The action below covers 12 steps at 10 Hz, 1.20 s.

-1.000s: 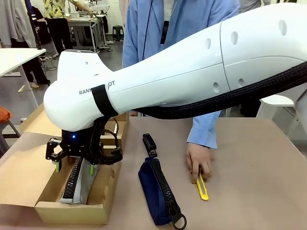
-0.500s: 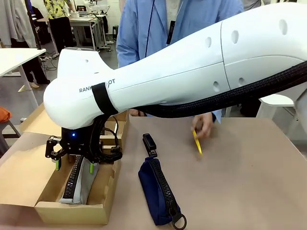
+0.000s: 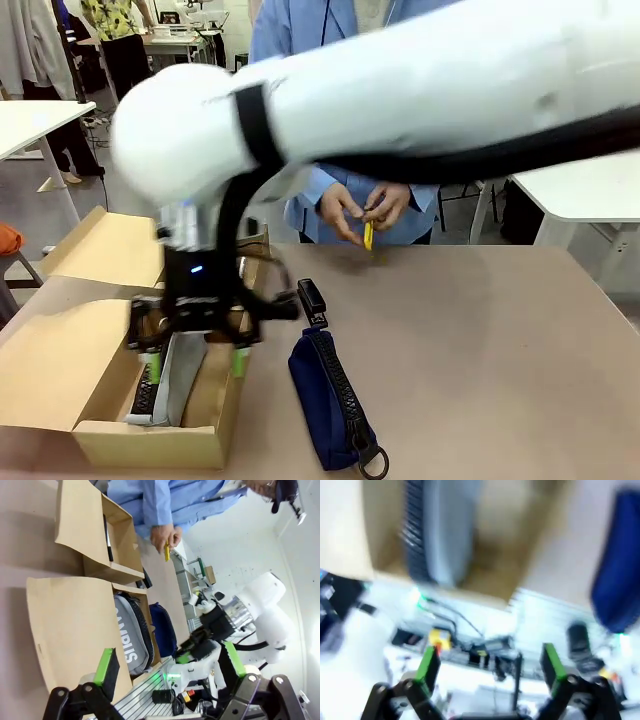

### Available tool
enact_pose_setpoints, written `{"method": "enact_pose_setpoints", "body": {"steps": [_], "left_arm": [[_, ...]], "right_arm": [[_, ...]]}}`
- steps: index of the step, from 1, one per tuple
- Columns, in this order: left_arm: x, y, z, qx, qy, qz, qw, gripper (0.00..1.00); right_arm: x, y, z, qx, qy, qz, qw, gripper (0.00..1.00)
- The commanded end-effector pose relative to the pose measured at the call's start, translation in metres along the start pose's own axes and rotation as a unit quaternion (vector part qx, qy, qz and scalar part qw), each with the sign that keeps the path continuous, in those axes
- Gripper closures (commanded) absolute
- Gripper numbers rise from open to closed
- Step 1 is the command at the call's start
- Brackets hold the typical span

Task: Place items inside the box.
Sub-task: Pick up a Pencil pouch or Stapler and place it inside the Mailer Box closest to the robot.

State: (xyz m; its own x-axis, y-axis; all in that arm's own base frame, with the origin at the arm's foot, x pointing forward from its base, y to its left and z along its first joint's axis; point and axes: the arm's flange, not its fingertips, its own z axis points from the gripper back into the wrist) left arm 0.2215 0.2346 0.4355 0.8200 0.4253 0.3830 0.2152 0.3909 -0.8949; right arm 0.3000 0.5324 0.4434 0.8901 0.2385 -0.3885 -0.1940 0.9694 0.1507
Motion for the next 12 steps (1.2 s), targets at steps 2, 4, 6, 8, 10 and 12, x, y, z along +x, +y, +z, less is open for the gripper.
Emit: {"method": "enact_pose_setpoints", "body": {"steps": [2,4,6,8,10,12], "left_arm": [[0.001,-0.002,-0.001,-0.008,-0.004,-0.009,1.000,0.00],[0.001,-0.002,-0.001,-0.008,-0.004,-0.009,1.000,0.00],[0.001,-0.002,-0.001,-0.008,-0.004,-0.009,1.000,0.00],[0.001,-0.002,-0.001,-0.008,-0.004,-0.009,1.000,0.00],[0.001,-0.002,-0.001,-0.008,-0.004,-0.009,1.000,0.00],[0.001,-0.002,-0.001,-0.008,-0.004,-0.009,1.000,0.00]], "right_arm": [[-0.075,-0.176,0.044,0.084,-0.007,-0.033,0.996,0.00],[-0.070,-0.270,0.029,0.147,-0.048,-0.036,0.987,0.00],[-0.034,-0.275,0.004,0.288,-0.124,-0.176,0.933,0.00],[-0.069,-0.282,0.040,0.144,-0.037,-0.078,0.986,0.00],[-0.058,-0.322,0.044,0.305,-0.081,-0.087,0.945,0.00],[-0.094,-0.420,0.071,0.483,-0.131,-0.010,0.866,0.00]]}}
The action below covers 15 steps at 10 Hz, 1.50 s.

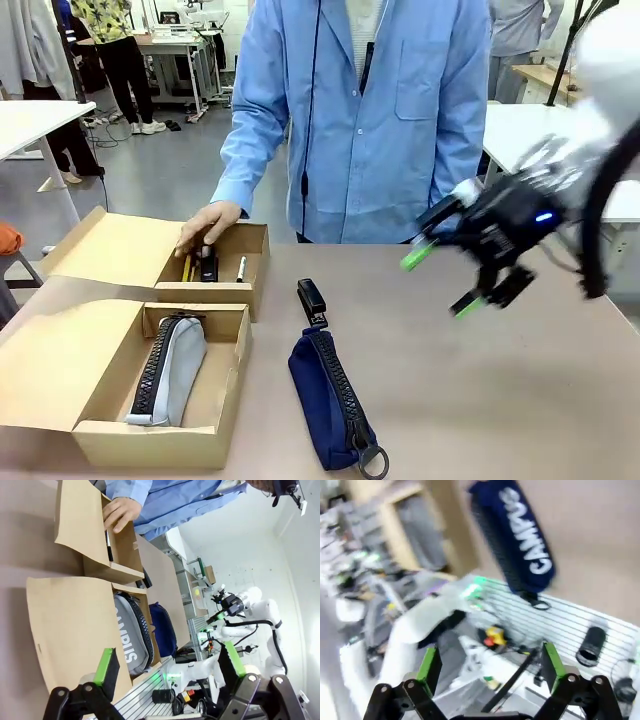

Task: Place items inside the box.
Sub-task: Pick up a Pencil pouch or Stapler and place it inside the Mailer Box closest to the robot.

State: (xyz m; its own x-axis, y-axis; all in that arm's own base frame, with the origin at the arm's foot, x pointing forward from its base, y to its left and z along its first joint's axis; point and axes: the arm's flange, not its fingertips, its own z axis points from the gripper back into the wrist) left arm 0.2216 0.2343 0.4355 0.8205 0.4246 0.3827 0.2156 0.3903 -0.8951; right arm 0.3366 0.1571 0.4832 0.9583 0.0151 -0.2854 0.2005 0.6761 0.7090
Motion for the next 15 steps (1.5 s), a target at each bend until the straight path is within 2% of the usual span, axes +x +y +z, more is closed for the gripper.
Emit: {"method": "enact_pose_setpoints", "body": {"steps": [1,2,3,4,5,6,7,15], "left_arm": [[0.001,-0.002,0.000,-0.008,-0.004,-0.009,1.000,0.00],[0.001,-0.002,0.000,-0.008,-0.004,-0.009,1.000,0.00],[0.001,-0.002,0.000,-0.008,-0.004,-0.009,1.000,0.00],[0.001,-0.002,0.000,-0.008,-0.004,-0.009,1.000,0.00],[0.001,-0.002,0.000,-0.008,-0.004,-0.009,1.000,0.00],[0.001,-0.002,0.000,-0.008,-0.004,-0.009,1.000,0.00],[0.001,-0.002,0.000,-0.008,-0.004,-0.009,1.000,0.00],[0.001,-0.002,0.000,-0.008,-0.004,-0.009,1.000,0.00]], "right_arm": [[-0.018,-0.089,0.078,0.250,0.007,0.083,0.965,0.00],[-0.027,-0.147,0.104,0.358,0.008,0.079,0.931,0.00],[-0.034,-0.191,0.112,0.431,-0.040,0.041,0.901,0.00],[-0.042,-0.224,0.113,0.478,-0.080,0.005,0.875,0.00],[-0.046,-0.246,0.111,0.488,-0.145,-0.064,0.858,0.00],[-0.048,-0.249,0.105,0.464,-0.177,-0.104,0.862,0.00],[-0.040,-0.237,0.166,0.393,-0.086,-0.024,0.915,0.00],[-0.040,-0.237,0.166,0.393,-0.086,-0.024,0.915,0.00]]}}
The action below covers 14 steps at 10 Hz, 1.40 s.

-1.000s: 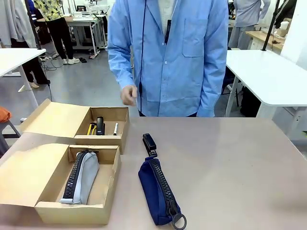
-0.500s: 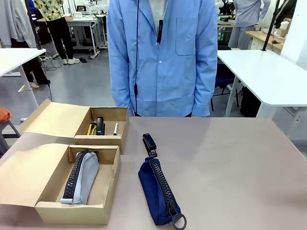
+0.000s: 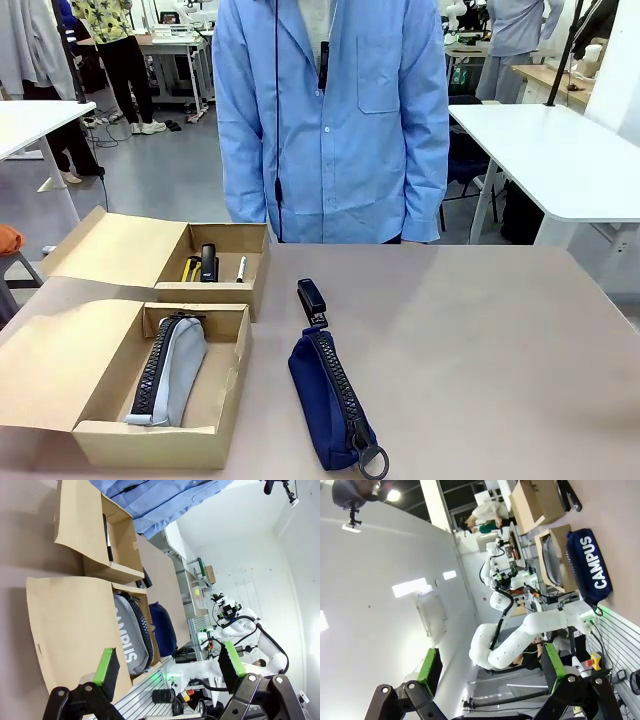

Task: Place items inside the box.
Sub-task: Pick up a Pencil pouch or Stapler and place it inside the Mailer Box closest to the robot.

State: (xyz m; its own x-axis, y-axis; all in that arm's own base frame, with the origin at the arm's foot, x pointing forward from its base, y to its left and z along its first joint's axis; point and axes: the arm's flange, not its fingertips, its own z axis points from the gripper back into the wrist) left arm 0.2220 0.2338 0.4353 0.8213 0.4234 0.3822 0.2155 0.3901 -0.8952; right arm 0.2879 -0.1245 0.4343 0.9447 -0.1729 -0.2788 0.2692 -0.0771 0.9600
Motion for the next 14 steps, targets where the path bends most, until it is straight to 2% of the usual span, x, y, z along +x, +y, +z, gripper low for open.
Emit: {"method": "enact_pose_setpoints", "body": {"steps": [1,8,10,11,12,13,14], "left_arm": [[0.001,-0.002,0.000,-0.008,-0.005,-0.009,1.000,0.00],[0.001,-0.002,0.000,-0.008,-0.005,-0.009,1.000,0.00],[0.001,-0.002,0.000,-0.008,-0.005,-0.009,1.000,0.00],[0.001,-0.002,0.000,-0.008,-0.005,-0.009,1.000,0.00],[0.001,-0.002,0.000,-0.008,-0.005,-0.009,1.000,0.00],[0.001,-0.002,0.000,-0.008,-0.005,-0.009,1.000,0.00],[0.001,-0.002,0.000,-0.008,-0.005,-0.009,1.000,0.00]], "right_arm": [[-0.003,-0.001,0.002,-0.005,0.006,0.004,1.000,0.00],[0.000,0.000,0.000,0.001,0.001,-0.001,1.000,0.00],[0.024,0.056,-0.076,-0.105,0.032,0.064,0.992,0.00],[0.036,0.078,-0.127,-0.181,0.042,0.074,0.980,0.00],[0.044,0.088,-0.181,-0.254,0.063,0.092,0.961,0.00],[0.048,0.087,-0.240,-0.350,0.079,0.107,0.927,0.00],[0.048,0.080,-0.283,-0.414,0.088,0.124,0.898,0.00]]}}
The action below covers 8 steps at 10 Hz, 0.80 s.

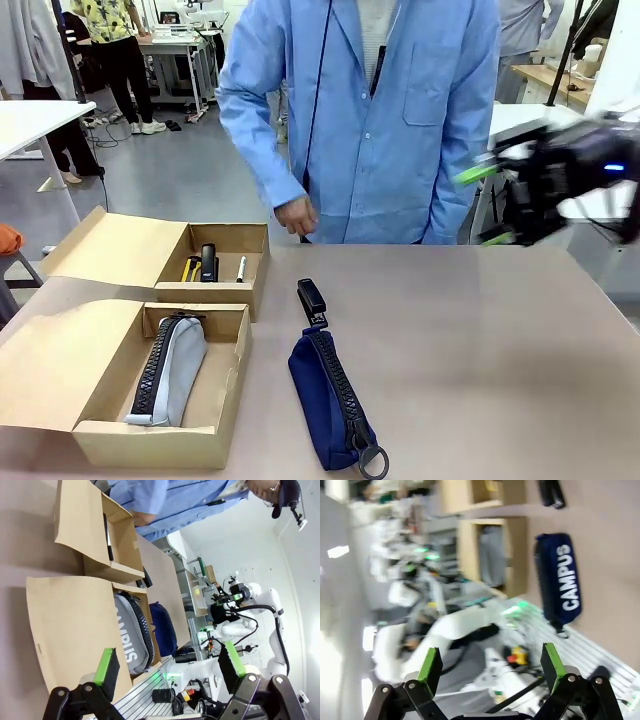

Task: Place items inside the box.
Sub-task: Pick up a Pencil pouch or Stapler and place it inside the Mailer Box closest to the robot.

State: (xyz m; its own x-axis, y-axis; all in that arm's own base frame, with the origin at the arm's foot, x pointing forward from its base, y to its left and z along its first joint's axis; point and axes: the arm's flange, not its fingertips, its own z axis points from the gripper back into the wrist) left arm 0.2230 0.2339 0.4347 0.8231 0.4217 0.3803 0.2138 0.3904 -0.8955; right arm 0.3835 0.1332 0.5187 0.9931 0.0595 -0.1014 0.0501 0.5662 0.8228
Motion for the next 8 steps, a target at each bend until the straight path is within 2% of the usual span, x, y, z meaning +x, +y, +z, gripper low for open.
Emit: {"method": "enact_pose_setpoints", "body": {"steps": [1,2,3,4,5,6,7,8], "left_arm": [[0.000,-0.002,0.001,-0.009,-0.006,-0.010,1.000,0.00],[0.000,-0.002,0.001,-0.009,-0.006,-0.010,1.000,0.00],[0.000,-0.002,0.001,-0.009,-0.006,-0.010,1.000,0.00],[0.000,-0.002,0.001,-0.009,-0.006,-0.010,1.000,0.00],[0.000,-0.002,0.001,-0.009,-0.006,-0.010,1.000,0.00],[0.000,-0.002,0.001,-0.009,-0.006,-0.010,1.000,0.00],[0.000,-0.002,0.001,-0.009,-0.006,-0.010,1.000,0.00],[0.000,-0.002,0.001,-0.009,-0.006,-0.010,1.000,0.00]], "right_arm": [[0.031,0.003,-0.034,-0.153,-0.006,0.011,0.988,0.00],[0.028,-0.004,-0.007,-0.077,0.007,0.020,0.997,0.00],[0.007,-0.034,0.063,0.027,-0.036,0.004,0.999,0.00],[-0.035,-0.074,0.124,0.088,-0.102,-0.009,0.991,0.00],[-0.088,-0.119,0.165,0.160,-0.161,-0.007,0.974,0.00],[-0.129,-0.158,0.178,0.188,-0.213,-0.042,0.958,0.00],[-0.153,-0.189,0.176,0.215,-0.247,-0.085,0.941,0.00],[-0.159,-0.205,0.174,0.247,-0.269,-0.103,0.925,0.00]]}}
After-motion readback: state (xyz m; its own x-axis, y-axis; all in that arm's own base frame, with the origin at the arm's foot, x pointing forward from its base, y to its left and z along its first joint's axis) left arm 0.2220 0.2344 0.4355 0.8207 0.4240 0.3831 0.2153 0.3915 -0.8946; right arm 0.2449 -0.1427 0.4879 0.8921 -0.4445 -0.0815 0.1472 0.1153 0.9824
